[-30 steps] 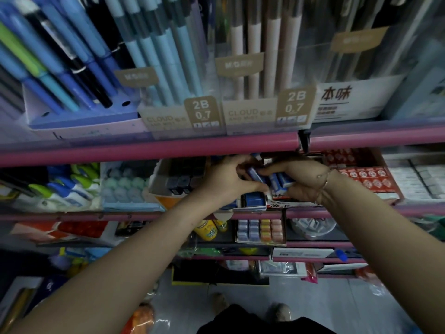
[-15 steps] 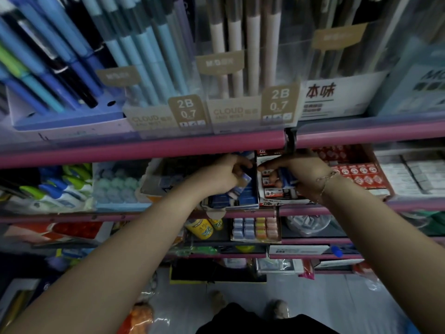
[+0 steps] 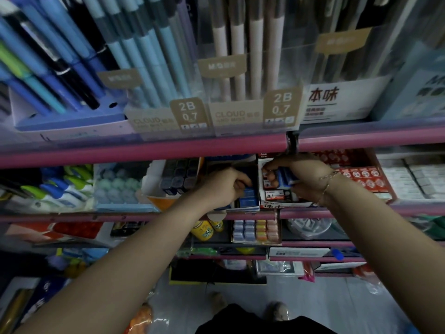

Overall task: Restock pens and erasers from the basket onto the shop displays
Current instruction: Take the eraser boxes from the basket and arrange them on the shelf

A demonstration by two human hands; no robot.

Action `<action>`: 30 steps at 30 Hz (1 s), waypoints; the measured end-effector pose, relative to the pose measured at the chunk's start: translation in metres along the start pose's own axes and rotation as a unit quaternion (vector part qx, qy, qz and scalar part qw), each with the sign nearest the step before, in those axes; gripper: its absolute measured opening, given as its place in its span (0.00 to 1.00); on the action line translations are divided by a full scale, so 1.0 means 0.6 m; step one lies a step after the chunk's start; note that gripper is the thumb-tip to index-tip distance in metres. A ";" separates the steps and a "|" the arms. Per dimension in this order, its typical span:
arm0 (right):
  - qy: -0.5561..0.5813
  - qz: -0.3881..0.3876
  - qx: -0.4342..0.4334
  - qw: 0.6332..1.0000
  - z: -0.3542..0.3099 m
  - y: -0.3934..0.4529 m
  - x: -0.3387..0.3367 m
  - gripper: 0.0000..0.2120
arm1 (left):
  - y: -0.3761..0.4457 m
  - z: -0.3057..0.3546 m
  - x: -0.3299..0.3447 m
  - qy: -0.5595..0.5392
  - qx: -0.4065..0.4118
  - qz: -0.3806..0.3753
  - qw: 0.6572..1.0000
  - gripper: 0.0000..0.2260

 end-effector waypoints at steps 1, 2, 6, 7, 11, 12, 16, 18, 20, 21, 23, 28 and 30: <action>0.020 -0.001 0.007 1.000 0.003 0.001 0.002 0.07 | -0.001 0.002 -0.005 -0.022 -0.006 0.015 1.000 0.11; 0.044 0.002 0.010 0.999 0.005 0.004 0.003 0.08 | -0.002 0.005 -0.013 -0.058 -0.017 0.037 0.997 0.09; 0.149 0.011 -0.018 0.989 0.013 0.014 0.010 0.13 | -0.014 0.019 -0.033 -0.339 -0.045 0.047 0.939 0.06; 0.171 0.009 -0.019 0.985 0.016 0.015 0.013 0.14 | -0.016 0.022 -0.033 -0.332 -0.052 0.048 0.941 0.13; 0.185 -0.038 -0.017 0.982 0.025 0.014 0.034 0.14 | -0.010 0.012 -0.026 -0.206 -0.114 0.110 0.966 0.30; 0.177 -0.041 -0.022 0.983 0.025 0.014 0.037 0.13 | -0.008 0.010 -0.023 -0.217 -0.122 0.122 0.961 0.30; 0.137 -0.047 -0.031 0.989 0.022 0.014 0.048 0.11 | -0.004 0.011 -0.011 -0.266 -0.094 0.139 0.949 0.20; 0.089 0.001 -0.086 0.992 0.011 0.017 0.035 0.10 | -0.006 0.004 -0.016 -0.244 -0.093 0.170 0.950 0.15; -0.018 0.074 -0.150 0.986 -0.005 0.015 0.016 0.10 | -0.004 -0.009 -0.021 -0.180 -0.111 0.200 0.957 0.15; -0.060 0.100 -0.158 0.981 -0.009 0.014 0.007 0.10 | -0.003 -0.014 -0.022 -0.153 -0.122 0.204 0.959 0.16; -0.099 0.122 -0.133 0.979 -0.005 0.016 -0.007 0.13 | 0.003 -0.020 -0.014 -0.129 -0.137 0.181 0.965 0.15; -0.150 0.128 -0.061 0.978 0.000 0.016 -0.017 0.11 | 0.005 -0.015 -0.003 -0.071 -0.140 0.173 0.972 0.15; -0.168 0.106 -0.047 0.979 0.000 0.014 -0.016 0.13 | 0.001 -0.015 -0.007 -0.030 -0.132 0.177 0.975 0.14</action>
Point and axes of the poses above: each hand's wrist, its own y-axis towards the middle knuckle, its own x-axis out of the palm, z = x × y, the point moved 5 cm from there along y, towards the middle knuckle, and after that the axes turned 13 degrees about y, right-handed, at the moved point
